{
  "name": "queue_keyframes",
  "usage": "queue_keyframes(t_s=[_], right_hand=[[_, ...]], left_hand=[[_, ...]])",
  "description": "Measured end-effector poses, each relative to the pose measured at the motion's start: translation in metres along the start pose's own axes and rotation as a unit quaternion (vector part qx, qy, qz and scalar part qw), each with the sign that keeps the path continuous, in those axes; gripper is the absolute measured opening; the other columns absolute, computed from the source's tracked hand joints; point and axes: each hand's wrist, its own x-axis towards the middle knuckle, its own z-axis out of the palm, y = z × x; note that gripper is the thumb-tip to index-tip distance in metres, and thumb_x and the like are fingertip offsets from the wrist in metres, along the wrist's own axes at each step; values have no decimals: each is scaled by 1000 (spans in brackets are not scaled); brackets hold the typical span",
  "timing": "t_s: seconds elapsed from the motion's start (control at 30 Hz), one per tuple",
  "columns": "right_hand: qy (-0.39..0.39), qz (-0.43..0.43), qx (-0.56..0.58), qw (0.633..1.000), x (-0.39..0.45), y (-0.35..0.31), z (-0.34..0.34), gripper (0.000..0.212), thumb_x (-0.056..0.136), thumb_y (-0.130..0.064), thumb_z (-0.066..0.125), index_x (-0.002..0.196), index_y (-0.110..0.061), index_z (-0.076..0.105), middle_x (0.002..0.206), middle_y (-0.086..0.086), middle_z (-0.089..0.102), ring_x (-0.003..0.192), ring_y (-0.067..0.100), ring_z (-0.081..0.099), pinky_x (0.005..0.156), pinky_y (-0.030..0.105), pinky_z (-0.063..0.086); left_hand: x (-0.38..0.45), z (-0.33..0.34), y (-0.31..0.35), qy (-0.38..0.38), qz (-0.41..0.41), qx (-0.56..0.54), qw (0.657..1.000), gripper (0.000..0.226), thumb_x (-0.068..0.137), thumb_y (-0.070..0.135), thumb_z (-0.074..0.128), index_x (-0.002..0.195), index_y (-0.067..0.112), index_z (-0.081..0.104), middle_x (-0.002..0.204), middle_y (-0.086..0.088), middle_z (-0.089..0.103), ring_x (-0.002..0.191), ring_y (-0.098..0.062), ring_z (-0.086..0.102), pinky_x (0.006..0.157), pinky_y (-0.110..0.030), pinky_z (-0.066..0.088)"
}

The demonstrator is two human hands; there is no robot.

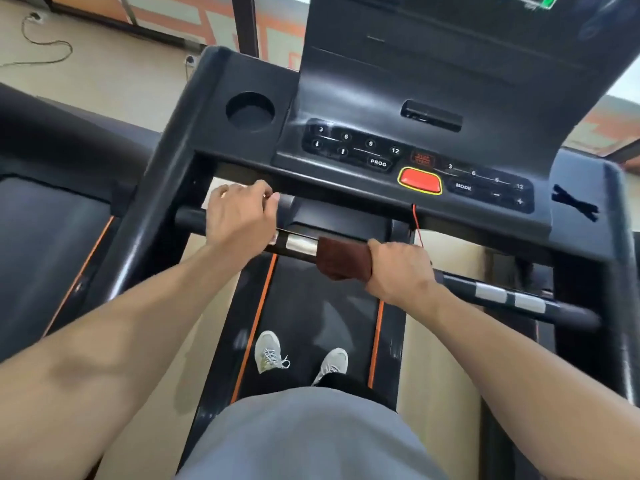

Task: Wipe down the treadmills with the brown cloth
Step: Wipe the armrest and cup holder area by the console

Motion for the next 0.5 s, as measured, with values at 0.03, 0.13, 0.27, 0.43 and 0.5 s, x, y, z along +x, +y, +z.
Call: queue_keyframes(t_s=[0.03,0.13,0.27,0.43,0.5], right_hand=[[-3,-1,-9,1000,2,-6,-2,28,82,-35,63,107,-26,56,96,-3,72,90,27,72,67,33,40],[-20,-14,-13,1000,7,-16,-6,33,81,-33,71,109,-25,56,97,-3,72,88,26,72,66,32,40],[-19,-69,60,996,19,-43,-20,35,85,-38,68,111,-23,52,99,-1,72,90,29,72,66,35,43],[48,-142,154,977,64,-149,-40,48,93,-48,62,129,-18,52,103,0,73,91,27,73,70,37,46],[58,-173,147,972,73,-167,-45,51,97,-47,57,135,-13,51,106,2,73,94,26,72,73,36,46]], left_hand=[[-1,0,-9,-34,-23,40,998,43,104,47,33,113,22,66,89,-2,73,105,-26,62,111,-45,32],[-3,3,-19,-86,-21,107,990,53,105,49,24,128,21,61,111,-6,73,130,-27,50,121,-49,16],[1,5,-11,-94,-14,100,990,51,107,43,21,142,22,52,132,-5,66,143,-27,39,122,-52,14],[4,-6,-24,-45,-37,-60,997,44,105,35,22,113,22,63,108,-4,71,117,-28,59,102,-43,36],[4,-20,-31,-47,-96,-212,972,42,107,37,26,121,23,63,111,4,70,110,-21,58,96,-39,41]])
